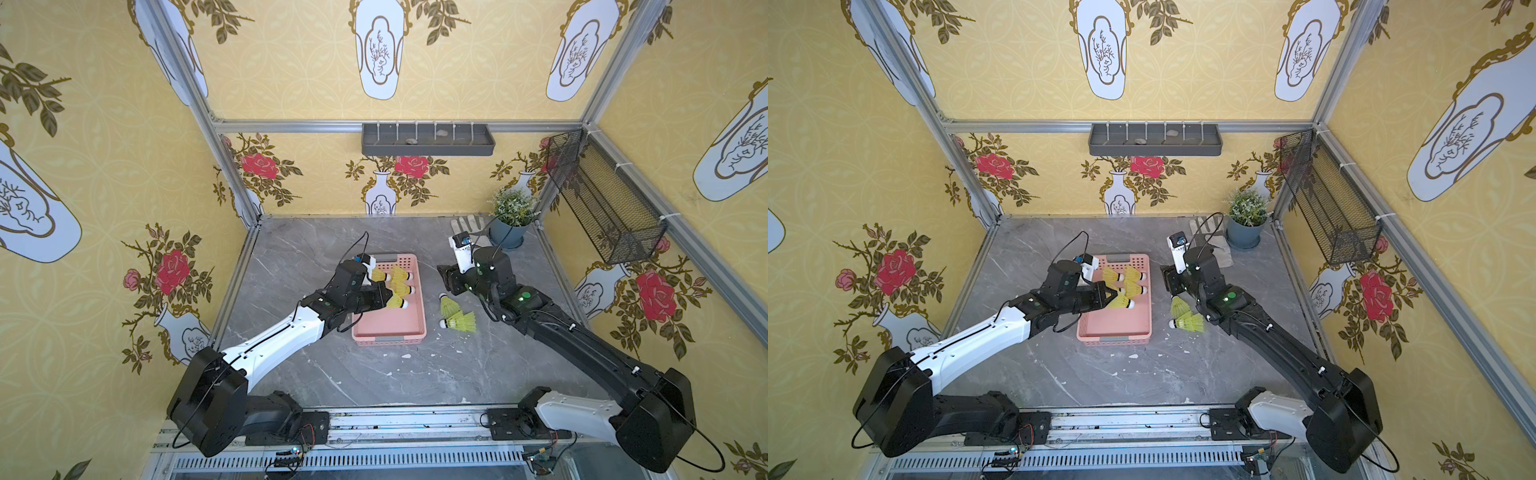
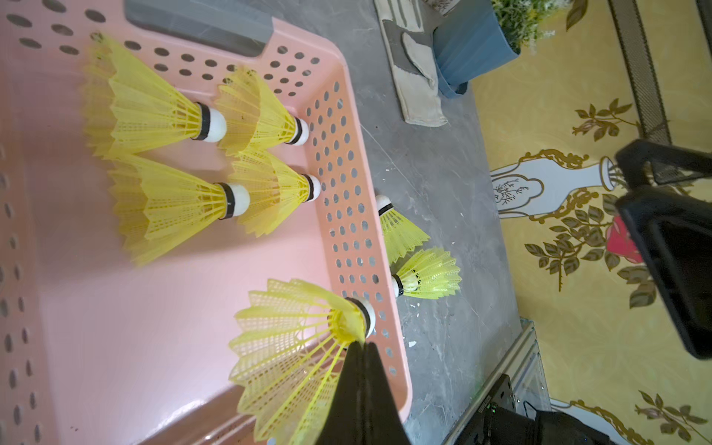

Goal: Put the shuttlecocks into the storage box
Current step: Place the shuttlecock in the storage box.

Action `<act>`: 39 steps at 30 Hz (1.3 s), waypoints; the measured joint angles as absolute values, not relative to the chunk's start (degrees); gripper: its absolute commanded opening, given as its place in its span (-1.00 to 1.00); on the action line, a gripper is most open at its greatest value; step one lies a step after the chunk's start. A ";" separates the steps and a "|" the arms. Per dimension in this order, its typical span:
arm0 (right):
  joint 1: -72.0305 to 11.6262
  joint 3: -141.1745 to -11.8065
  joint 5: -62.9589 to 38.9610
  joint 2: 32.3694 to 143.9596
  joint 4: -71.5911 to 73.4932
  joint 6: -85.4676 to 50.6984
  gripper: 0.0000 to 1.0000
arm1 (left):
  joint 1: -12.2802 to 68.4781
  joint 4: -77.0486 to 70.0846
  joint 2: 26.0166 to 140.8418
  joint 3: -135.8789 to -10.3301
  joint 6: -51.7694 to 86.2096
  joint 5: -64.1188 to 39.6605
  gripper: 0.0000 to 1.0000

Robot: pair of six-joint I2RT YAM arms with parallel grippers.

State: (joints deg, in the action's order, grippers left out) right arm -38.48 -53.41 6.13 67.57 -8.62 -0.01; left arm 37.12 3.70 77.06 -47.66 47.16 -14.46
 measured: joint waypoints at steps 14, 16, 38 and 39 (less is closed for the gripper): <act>-38.37 -51.86 6.52 66.00 -8.82 -1.06 0.28 | 38.79 -3.25 83.66 -45.15 53.19 -11.97 -1.00; -38.37 -51.83 6.52 66.00 -8.82 -1.08 0.28 | 38.92 -4.62 84.55 -44.69 54.50 -11.68 -1.00; -38.24 -51.24 6.63 65.98 -9.13 -1.23 0.29 | 39.03 -12.67 92.36 -45.08 60.80 -10.55 -1.00; -38.22 -51.24 6.61 65.98 -9.13 -1.23 0.29 | 39.03 -12.86 92.49 -45.10 61.23 -10.52 -1.00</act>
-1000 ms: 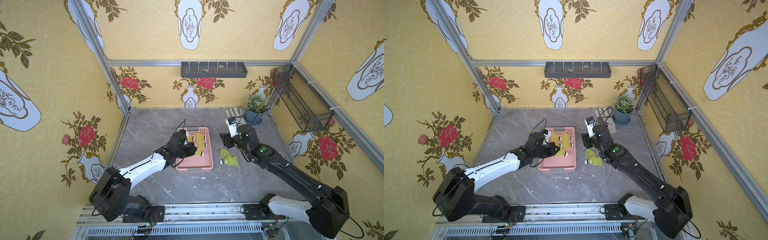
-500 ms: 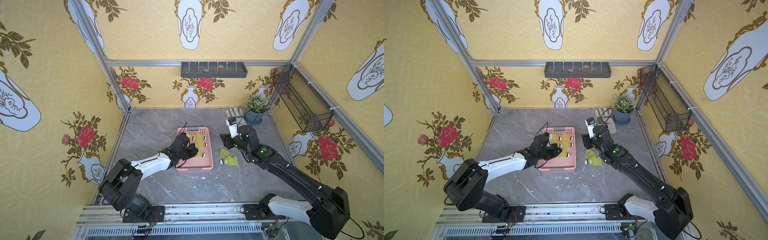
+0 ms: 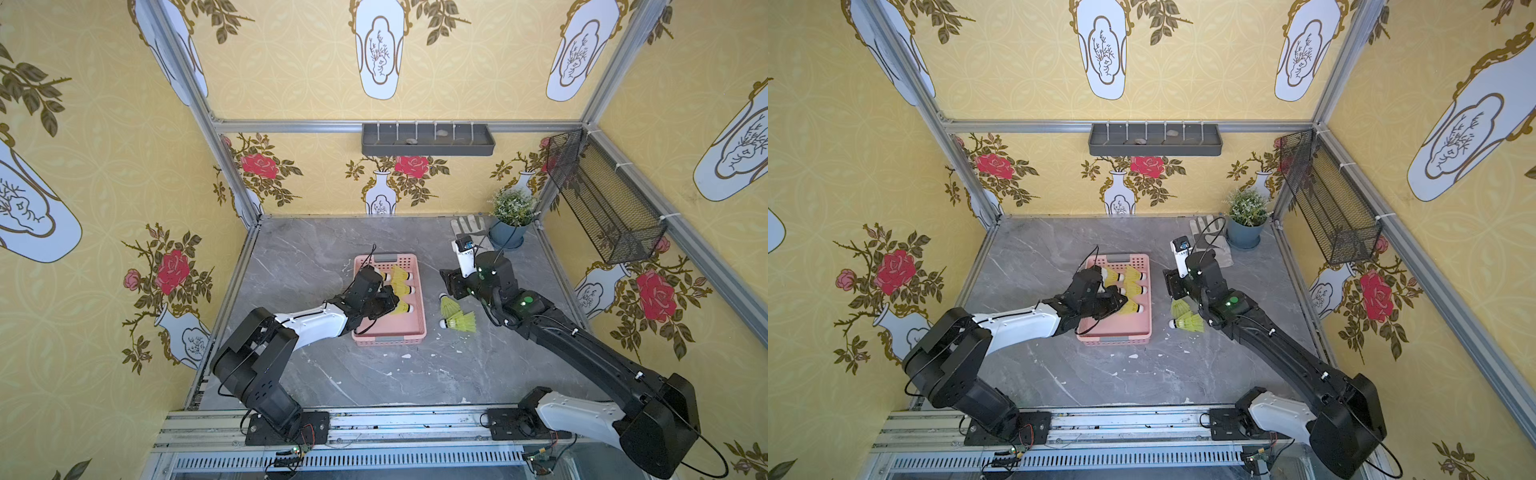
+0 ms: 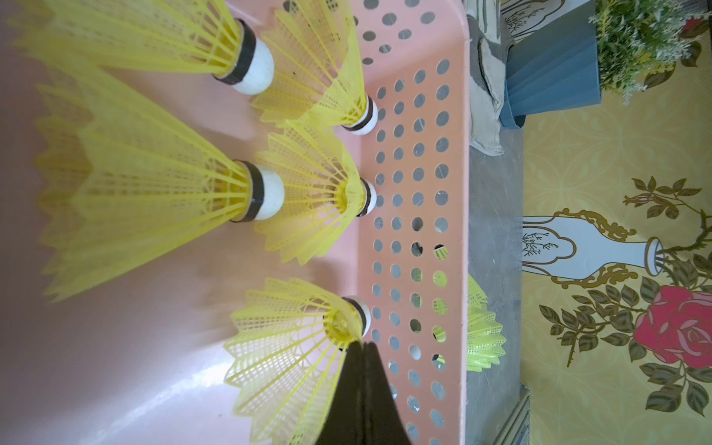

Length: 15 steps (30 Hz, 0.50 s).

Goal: Put the shuttlecocks into the storage box
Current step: Place the shuttlecock in the storage box.

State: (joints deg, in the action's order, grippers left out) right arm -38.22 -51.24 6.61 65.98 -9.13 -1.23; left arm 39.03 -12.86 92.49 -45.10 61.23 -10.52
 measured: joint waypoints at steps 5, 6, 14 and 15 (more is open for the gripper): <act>-38.13 -51.24 6.61 66.00 -9.32 -1.23 0.29 | 39.05 -13.56 92.77 -45.10 61.78 -9.96 -1.00; -38.11 -51.24 6.61 66.00 -9.34 -1.23 0.29 | 39.05 -13.67 92.97 -45.15 61.98 -9.87 -1.00; -37.89 -51.24 6.63 66.00 -9.39 -1.23 0.29 | 39.27 -15.14 94.08 -45.47 62.17 -9.93 -1.00; -37.89 -51.24 6.63 66.00 -9.39 -1.23 0.29 | 39.40 -15.44 94.11 -45.47 62.17 -9.93 -1.00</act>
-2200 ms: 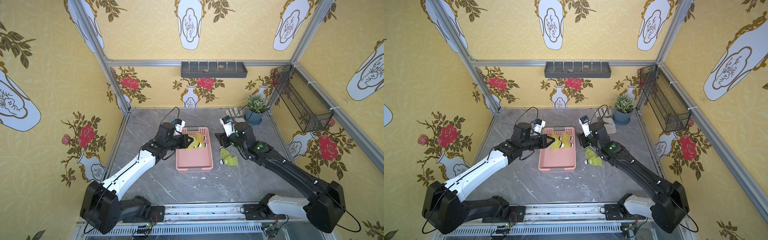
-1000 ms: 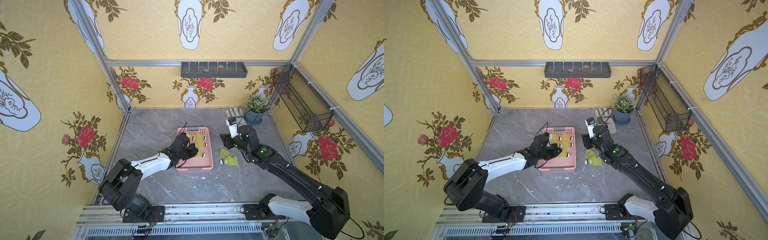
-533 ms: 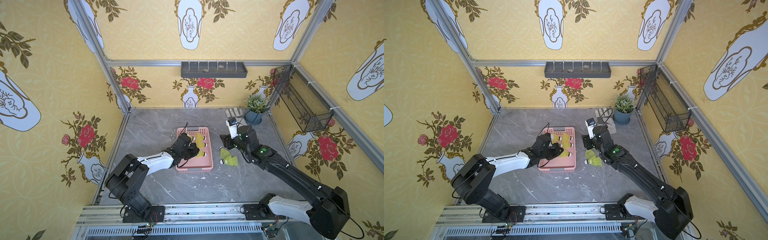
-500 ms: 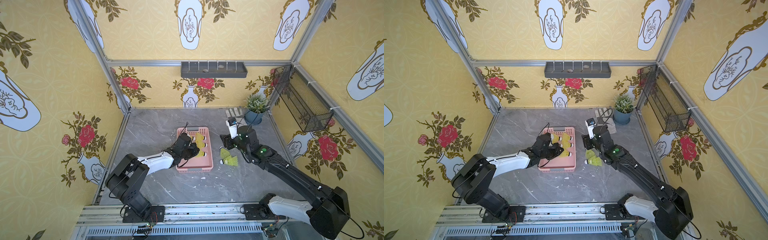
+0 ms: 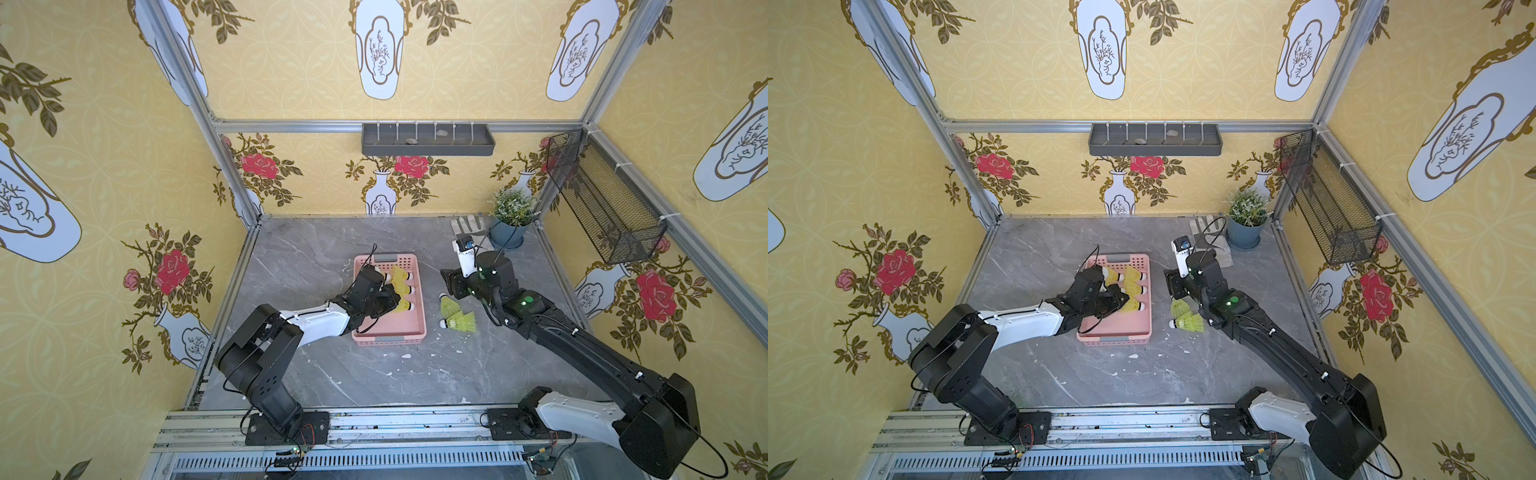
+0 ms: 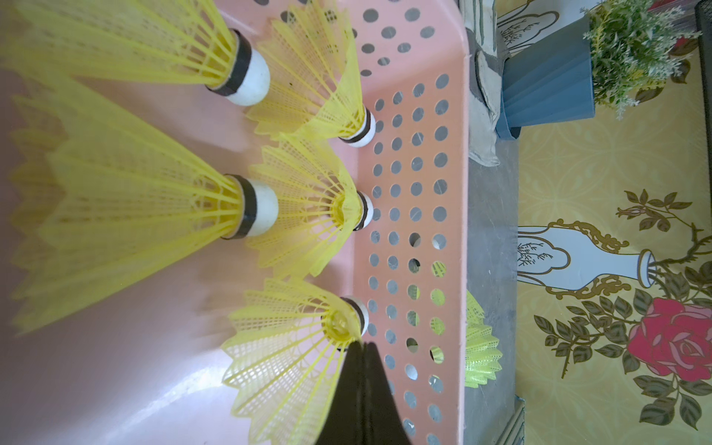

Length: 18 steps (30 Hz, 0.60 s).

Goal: Put the shuttlecocks into the storage box
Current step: Place the shuttlecock in the storage box.

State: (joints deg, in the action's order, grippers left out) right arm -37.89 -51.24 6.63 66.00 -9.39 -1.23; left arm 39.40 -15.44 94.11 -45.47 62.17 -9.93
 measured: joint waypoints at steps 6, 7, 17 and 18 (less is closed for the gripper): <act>-37.85 -51.24 6.63 66.00 -9.78 -1.23 0.29 | 39.66 -16.05 94.61 -45.47 62.22 -9.93 -1.00; -37.85 -51.24 6.63 66.00 -10.07 -1.23 0.29 | 39.66 -16.08 94.72 -45.47 62.24 -9.93 -1.00; -37.85 -51.24 6.61 65.69 -10.68 -1.23 0.29 | 39.83 -17.30 95.98 -45.47 62.70 -9.87 -1.00; -37.85 -51.24 6.61 65.69 -10.72 -1.23 0.29 | 39.86 -17.34 96.12 -45.47 62.89 -9.87 -1.00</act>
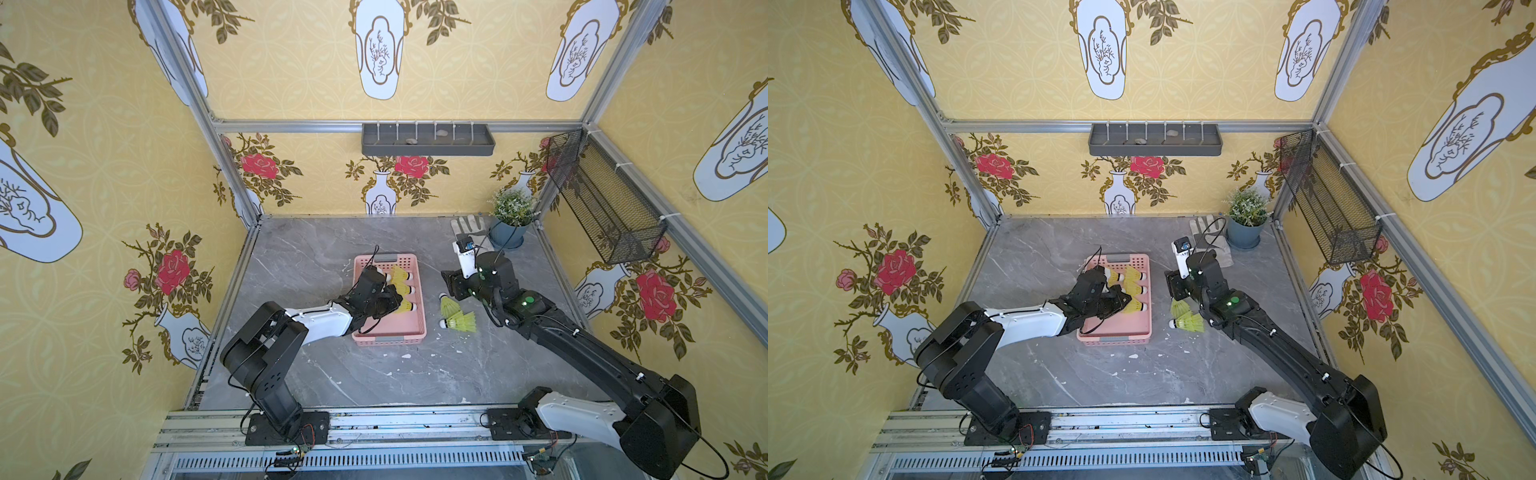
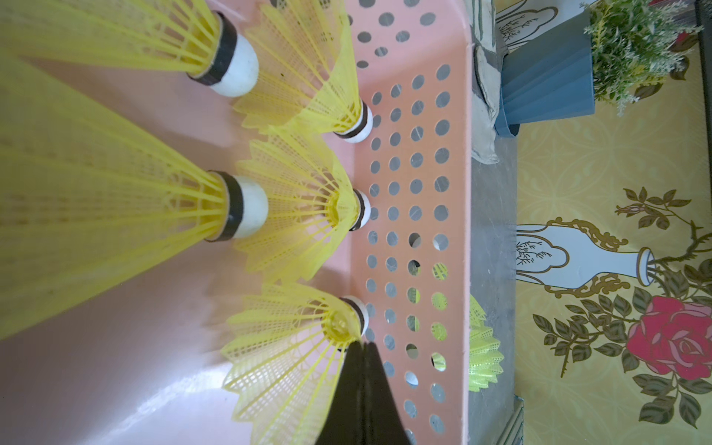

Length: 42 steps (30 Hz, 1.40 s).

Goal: Put the shuttlecocks into the storage box
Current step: Place the shuttlecock in the storage box.

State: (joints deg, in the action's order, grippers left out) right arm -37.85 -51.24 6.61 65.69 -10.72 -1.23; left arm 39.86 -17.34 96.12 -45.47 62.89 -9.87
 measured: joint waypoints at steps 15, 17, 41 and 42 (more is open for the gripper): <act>-37.85 -51.29 6.50 65.80 -11.86 -1.26 0.29 | 40.03 -17.54 96.82 -45.80 62.89 -9.50 -0.12; -37.85 -51.29 6.50 65.80 -11.88 -1.43 0.29 | 40.03 -17.54 96.27 -45.84 62.67 -9.47 -0.07; -37.52 -49.45 10.74 66.08 -16.95 -15.18 0.31 | 35.57 11.55 69.78 -53.58 39.40 0.32 0.37; -37.52 -49.04 10.70 66.15 -17.34 -15.57 0.31 | 34.50 13.41 68.49 -54.26 37.87 -0.05 0.38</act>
